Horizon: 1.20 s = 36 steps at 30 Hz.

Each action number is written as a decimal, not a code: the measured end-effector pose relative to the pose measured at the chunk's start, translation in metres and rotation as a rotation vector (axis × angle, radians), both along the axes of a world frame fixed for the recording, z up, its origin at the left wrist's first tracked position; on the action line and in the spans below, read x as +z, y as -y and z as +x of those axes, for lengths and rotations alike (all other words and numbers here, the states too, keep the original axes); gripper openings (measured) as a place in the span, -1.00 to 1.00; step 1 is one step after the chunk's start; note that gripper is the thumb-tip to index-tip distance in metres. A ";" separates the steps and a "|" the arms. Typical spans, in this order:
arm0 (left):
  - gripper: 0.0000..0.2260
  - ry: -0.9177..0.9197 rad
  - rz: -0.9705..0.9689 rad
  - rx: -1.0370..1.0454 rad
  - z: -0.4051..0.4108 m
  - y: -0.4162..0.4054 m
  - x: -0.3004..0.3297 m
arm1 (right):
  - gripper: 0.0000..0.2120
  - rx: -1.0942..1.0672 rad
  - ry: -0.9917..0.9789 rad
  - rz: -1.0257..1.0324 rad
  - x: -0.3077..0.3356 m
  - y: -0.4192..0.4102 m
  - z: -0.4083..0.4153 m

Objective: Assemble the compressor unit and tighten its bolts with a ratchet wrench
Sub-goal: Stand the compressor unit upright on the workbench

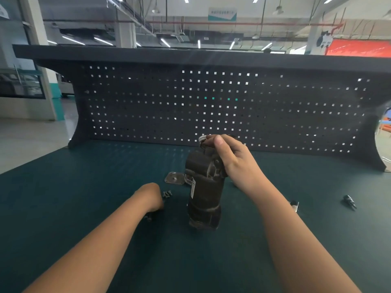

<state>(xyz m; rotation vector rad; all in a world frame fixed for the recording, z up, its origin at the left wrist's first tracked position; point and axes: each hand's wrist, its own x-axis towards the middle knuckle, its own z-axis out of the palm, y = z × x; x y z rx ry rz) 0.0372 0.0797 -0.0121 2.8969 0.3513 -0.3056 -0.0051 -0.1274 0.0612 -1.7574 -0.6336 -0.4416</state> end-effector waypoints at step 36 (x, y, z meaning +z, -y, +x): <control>-0.80 0.620 0.479 -0.933 -0.124 0.098 0.068 | -0.55 -0.036 -0.031 -0.017 0.000 -0.001 -0.007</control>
